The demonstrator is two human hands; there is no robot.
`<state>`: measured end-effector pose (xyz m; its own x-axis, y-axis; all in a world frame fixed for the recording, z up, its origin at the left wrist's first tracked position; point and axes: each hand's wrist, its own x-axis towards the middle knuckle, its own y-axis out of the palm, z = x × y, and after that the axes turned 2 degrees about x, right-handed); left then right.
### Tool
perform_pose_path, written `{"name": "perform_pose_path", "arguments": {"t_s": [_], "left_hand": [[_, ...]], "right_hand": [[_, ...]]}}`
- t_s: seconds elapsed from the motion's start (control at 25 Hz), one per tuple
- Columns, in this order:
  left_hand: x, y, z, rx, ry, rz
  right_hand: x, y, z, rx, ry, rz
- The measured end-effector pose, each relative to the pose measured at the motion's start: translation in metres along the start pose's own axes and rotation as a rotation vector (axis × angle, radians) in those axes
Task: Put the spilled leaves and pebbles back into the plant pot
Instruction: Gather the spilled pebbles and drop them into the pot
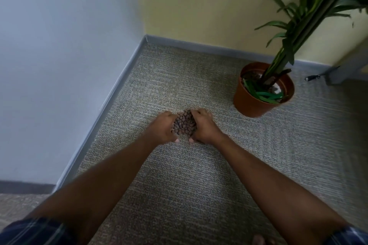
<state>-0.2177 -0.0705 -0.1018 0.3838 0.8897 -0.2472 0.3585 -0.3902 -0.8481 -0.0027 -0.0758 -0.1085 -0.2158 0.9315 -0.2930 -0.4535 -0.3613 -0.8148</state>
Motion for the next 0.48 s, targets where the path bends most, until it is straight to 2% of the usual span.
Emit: {"name": "perform_pose_path", "arguments": {"t_s": [0.24, 0.48], "left_hand": [[0.002, 0.01, -0.017, -0.056, 0.004, -0.161], [0.005, 0.022, -0.028, -0.323, -0.184, -0.268]], "right_hand": [[-0.011, 0.018, 0.017, 0.177, -0.027, -0.143], [-0.019, 0.027, 0.032, 0.279, 0.071, -0.295]]}}
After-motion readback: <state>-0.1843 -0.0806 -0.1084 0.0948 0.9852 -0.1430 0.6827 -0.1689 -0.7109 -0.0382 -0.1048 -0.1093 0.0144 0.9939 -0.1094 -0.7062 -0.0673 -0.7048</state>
